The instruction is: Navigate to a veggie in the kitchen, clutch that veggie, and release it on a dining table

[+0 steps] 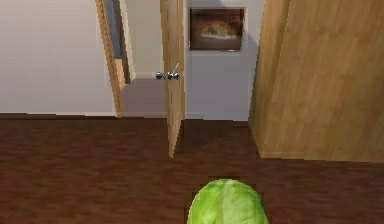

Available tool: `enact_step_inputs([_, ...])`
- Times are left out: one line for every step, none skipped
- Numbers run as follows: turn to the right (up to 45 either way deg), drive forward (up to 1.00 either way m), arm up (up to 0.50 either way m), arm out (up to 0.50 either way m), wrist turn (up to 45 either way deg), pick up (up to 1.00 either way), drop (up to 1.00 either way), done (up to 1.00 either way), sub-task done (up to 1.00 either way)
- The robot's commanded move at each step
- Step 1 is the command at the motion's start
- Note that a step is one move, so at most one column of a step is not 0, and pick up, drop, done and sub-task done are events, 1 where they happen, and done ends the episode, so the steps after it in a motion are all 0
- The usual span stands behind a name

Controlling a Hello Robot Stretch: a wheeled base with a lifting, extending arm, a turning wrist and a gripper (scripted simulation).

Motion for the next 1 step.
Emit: enact_step_inputs([0.0, 0.05, 0.00, 0.00, 0.0, 0.00, 0.00, 0.00, 0.00])
